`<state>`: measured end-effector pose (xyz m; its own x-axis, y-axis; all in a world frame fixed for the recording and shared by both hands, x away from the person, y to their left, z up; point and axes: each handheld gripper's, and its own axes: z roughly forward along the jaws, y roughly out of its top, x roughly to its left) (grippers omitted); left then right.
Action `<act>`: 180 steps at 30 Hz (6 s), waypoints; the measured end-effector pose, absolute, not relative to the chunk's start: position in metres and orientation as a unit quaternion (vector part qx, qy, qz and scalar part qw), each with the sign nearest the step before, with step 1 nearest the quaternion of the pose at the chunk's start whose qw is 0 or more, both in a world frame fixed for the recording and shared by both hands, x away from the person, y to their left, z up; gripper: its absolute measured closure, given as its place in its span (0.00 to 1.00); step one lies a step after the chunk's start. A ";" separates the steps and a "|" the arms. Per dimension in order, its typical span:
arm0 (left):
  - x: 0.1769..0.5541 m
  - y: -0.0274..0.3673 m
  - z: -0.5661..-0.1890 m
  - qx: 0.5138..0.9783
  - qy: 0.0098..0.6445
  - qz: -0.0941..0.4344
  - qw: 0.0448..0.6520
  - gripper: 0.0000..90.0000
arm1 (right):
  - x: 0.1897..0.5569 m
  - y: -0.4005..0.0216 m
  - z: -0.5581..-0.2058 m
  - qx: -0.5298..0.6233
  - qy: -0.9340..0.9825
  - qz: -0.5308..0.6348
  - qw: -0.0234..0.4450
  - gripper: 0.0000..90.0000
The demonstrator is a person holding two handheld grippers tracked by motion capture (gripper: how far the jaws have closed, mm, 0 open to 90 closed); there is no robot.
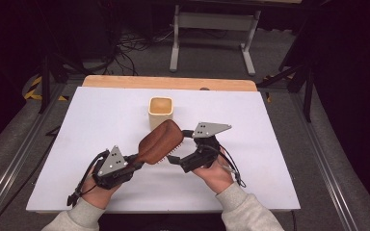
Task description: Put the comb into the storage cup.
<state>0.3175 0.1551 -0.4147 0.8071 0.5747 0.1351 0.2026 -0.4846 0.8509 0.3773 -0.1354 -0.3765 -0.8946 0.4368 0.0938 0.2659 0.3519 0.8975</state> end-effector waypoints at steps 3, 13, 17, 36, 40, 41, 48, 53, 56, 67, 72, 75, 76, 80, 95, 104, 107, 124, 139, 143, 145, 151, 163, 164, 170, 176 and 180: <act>0.317 0.155 -0.415 0.836 0.230 0.209 0.452 0.80 | 0.379 -0.132 -0.377 0.217 0.820 0.524 0.080 0.00; 0.316 0.153 -0.415 0.838 0.229 0.211 0.448 0.80 | 0.388 -0.117 -0.382 0.227 0.818 0.526 0.048 0.03; 0.316 0.153 -0.415 0.839 0.228 0.210 0.448 0.80 | 0.390 -0.116 -0.382 0.237 0.811 0.534 0.034 0.06; 0.318 0.153 -0.418 0.841 0.234 0.209 0.441 0.80 | 0.387 -0.115 -0.366 0.226 0.802 0.553 0.018 0.43; 0.318 0.152 -0.419 0.842 0.233 0.212 0.438 0.80 | 0.386 -0.115 -0.360 0.206 0.802 0.561 0.006 0.52; 0.318 0.153 -0.419 0.842 0.232 0.211 0.439 0.79 | 0.386 -0.115 -0.359 0.202 0.800 0.565 -0.001 0.54; 0.318 0.153 -0.418 0.841 0.231 0.209 0.443 0.79 | 0.383 -0.115 -0.353 0.181 0.798 0.574 -0.020 0.61; 0.317 0.153 -0.416 0.839 0.227 0.210 0.448 0.79 | 0.379 -0.113 -0.348 0.160 0.800 0.578 -0.017 0.66; 0.317 0.154 -0.416 0.836 0.226 0.208 0.455 0.78 | 0.376 -0.111 -0.343 0.154 0.801 0.579 -0.010 0.67; 0.324 0.162 -0.414 0.825 0.229 0.175 0.486 0.48 | 0.371 -0.108 -0.326 0.137 0.807 0.574 0.017 0.67; 0.328 0.170 -0.413 0.806 0.229 0.167 0.519 0.20 | 0.372 -0.111 -0.315 0.136 0.805 0.577 0.029 0.67; 0.331 0.176 -0.412 0.794 0.232 0.164 0.538 0.09 | 0.373 -0.112 -0.308 0.134 0.804 0.578 0.038 0.67; 0.332 0.177 -0.412 0.790 0.232 0.167 0.542 0.07 | 0.374 -0.113 -0.304 0.134 0.804 0.578 0.042 0.67; 0.332 0.183 -0.413 0.782 0.233 0.171 0.552 0.03 | 0.376 -0.116 -0.293 0.134 0.802 0.580 0.056 0.67; 0.335 0.212 -0.417 0.768 0.264 0.185 0.554 0.01 | 0.389 -0.124 -0.264 0.141 0.796 0.581 0.095 0.67; 0.338 0.225 -0.421 0.764 0.280 0.187 0.550 0.01 | 0.397 -0.131 -0.250 0.150 0.793 0.578 0.122 0.67; 0.338 0.228 -0.423 0.764 0.283 0.187 0.550 0.01 | 0.399 -0.134 -0.247 0.154 0.791 0.577 0.132 0.67; 0.338 0.233 -0.426 0.757 0.288 0.196 0.552 0.01 | 0.423 -0.148 -0.240 0.196 0.773 0.578 0.173 0.66; 0.339 0.234 -0.426 0.757 0.290 0.197 0.551 0.01 | 0.436 -0.152 -0.242 0.219 0.767 0.567 0.208 0.66; 0.339 0.234 -0.427 0.757 0.292 0.196 0.552 0.01 | 0.440 -0.152 -0.243 0.224 0.766 0.564 0.212 0.66; 0.339 0.234 -0.427 0.758 0.292 0.196 0.550 0.01 | 0.442 -0.153 -0.244 0.228 0.766 0.562 0.215 0.66; 0.339 0.234 -0.427 0.757 0.291 0.196 0.551 0.01 | 0.448 -0.152 -0.247 0.235 0.767 0.555 0.221 0.66; 0.340 0.235 -0.427 0.758 0.290 0.197 0.550 0.01 | 0.459 -0.148 -0.255 0.244 0.772 0.544 0.217 0.65; 0.340 0.235 -0.427 0.757 0.290 0.198 0.551 0.01 | 0.460 -0.147 -0.256 0.245 0.773 0.544 0.216 0.65; 0.340 0.235 -0.427 0.757 0.290 0.198 0.552 0.01 | 0.469 -0.141 -0.264 0.248 0.782 0.533 0.207 0.65; 0.340 0.236 -0.427 0.757 0.291 0.198 0.551 0.01 | 0.477 -0.134 -0.271 0.252 0.790 0.523 0.199 0.65; 0.340 0.236 -0.427 0.758 0.291 0.200 0.548 0.01 | 0.480 -0.131 -0.275 0.254 0.793 0.519 0.193 0.64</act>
<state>0.3403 0.2357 -0.4274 0.7504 0.6607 -0.0167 0.2231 -0.2295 0.9474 0.4805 -0.1306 -0.2753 -0.7964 0.6032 -0.0424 0.2020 0.3315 0.9216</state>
